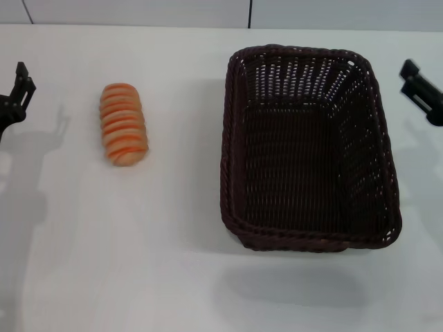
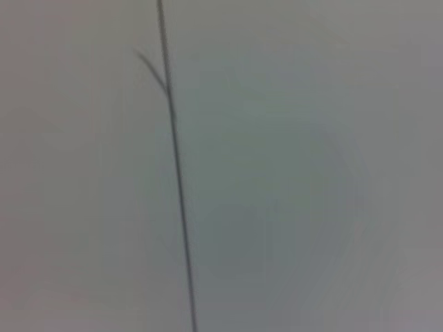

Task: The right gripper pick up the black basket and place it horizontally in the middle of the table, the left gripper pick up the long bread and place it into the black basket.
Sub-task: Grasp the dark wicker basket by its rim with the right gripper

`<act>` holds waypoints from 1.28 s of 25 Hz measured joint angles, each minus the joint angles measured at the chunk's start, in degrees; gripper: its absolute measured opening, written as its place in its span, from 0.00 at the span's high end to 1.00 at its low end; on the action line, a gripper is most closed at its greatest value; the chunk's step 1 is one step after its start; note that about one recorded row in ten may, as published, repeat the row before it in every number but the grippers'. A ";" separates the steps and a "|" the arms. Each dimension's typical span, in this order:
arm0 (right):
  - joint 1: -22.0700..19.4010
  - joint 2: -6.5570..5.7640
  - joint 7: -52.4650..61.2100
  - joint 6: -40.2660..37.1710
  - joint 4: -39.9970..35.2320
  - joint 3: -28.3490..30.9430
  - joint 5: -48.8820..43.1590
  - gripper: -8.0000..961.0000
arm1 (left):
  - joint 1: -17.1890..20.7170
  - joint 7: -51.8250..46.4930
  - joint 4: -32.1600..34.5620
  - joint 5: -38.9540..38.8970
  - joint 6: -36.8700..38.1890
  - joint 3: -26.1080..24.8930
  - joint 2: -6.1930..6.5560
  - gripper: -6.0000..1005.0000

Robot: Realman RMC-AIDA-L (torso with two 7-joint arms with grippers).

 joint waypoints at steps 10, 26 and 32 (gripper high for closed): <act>-5.81 10.44 -0.21 -30.06 -11.84 18.02 -5.64 0.14 | -1.21 0.00 1.41 0.01 0.00 -0.28 0.13 0.15; -3.47 12.53 -1.33 -50.35 -16.25 24.92 -0.67 0.14 | -2.78 -2.38 2.69 0.01 -0.76 -1.43 0.16 0.15; -3.34 13.58 -1.65 -53.21 -13.27 27.99 -0.62 0.16 | -2.88 -3.84 2.66 0.02 -1.47 -1.62 0.25 0.15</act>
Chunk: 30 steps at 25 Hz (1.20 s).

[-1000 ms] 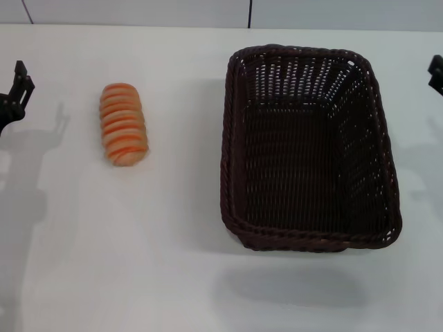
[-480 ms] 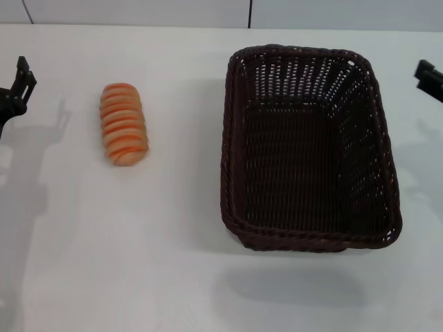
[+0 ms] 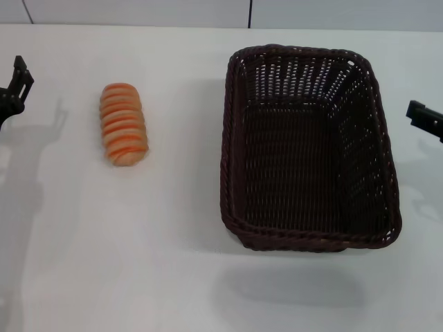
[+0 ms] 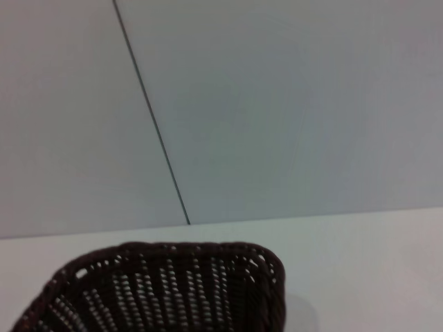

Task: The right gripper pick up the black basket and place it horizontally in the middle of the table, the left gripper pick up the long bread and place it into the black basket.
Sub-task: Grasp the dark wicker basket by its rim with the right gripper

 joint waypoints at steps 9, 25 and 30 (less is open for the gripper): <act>7.12 0.03 -1.30 -2.41 5.47 0.19 0.16 0.18 | -0.55 -0.03 -0.01 0.00 -0.33 -0.01 -0.03 0.15; 15.66 0.05 -2.39 -5.00 15.73 0.92 0.16 0.22 | -0.86 -0.03 -0.15 -0.01 -0.72 0.42 -0.09 0.15; 20.14 -0.03 -2.86 -4.88 21.67 2.27 0.16 0.30 | -0.86 -0.03 -0.18 0.00 -0.73 0.43 -0.11 0.15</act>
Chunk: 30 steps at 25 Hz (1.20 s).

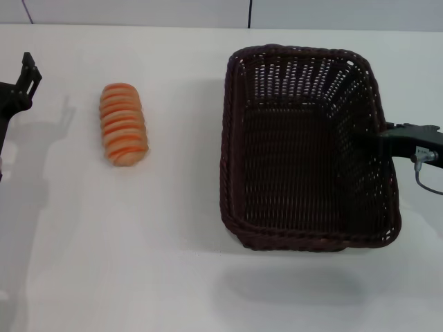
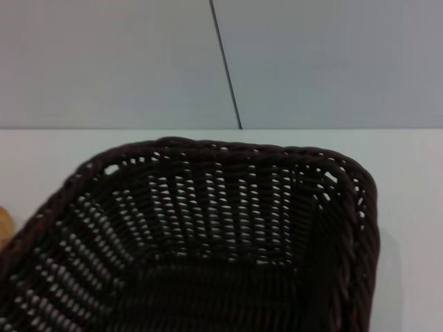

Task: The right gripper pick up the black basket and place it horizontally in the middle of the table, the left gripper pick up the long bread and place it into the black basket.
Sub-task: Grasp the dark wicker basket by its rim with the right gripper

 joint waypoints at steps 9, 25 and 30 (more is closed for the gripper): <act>-0.56 0.22 -7.47 -0.08 -1.84 -0.39 0.05 0.55 | 0.07 0.00 -0.41 0.01 0.22 -0.14 0.07 0.15; 5.09 -0.10 -26.04 -22.14 -3.48 14.36 16.68 0.77 | -0.48 0.00 -0.01 0.18 -0.01 0.00 0.03 0.15; 9.91 -0.10 -31.07 -29.40 0.26 17.25 17.61 0.78 | -0.83 -0.01 -0.35 0.16 -0.50 0.00 0.00 0.15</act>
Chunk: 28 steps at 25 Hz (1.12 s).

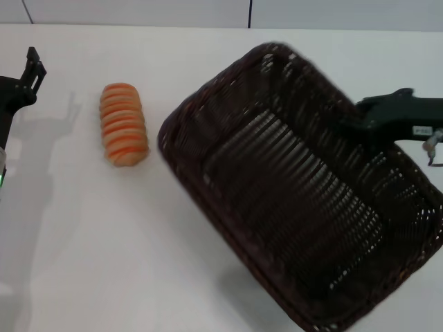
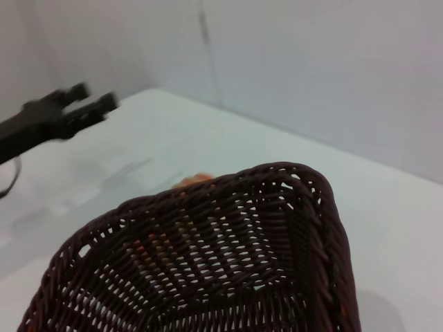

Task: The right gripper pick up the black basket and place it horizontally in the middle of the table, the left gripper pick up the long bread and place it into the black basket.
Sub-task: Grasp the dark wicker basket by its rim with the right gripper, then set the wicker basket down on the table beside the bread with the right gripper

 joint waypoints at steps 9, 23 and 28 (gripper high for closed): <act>7.80 -2.34 -4.41 -10.09 1.98 0.38 -4.34 0.79 | -0.33 -0.52 -0.08 0.15 -0.62 0.07 -0.09 0.15; 16.03 0.23 -15.16 -15.18 9.33 -1.10 -15.91 0.79 | -0.53 -2.01 -0.09 0.12 -0.88 0.09 -0.01 0.15; 17.80 0.20 -15.29 -13.84 9.68 -1.14 -18.98 0.80 | -0.94 -2.06 -0.08 -0.10 -0.95 0.09 -0.04 0.15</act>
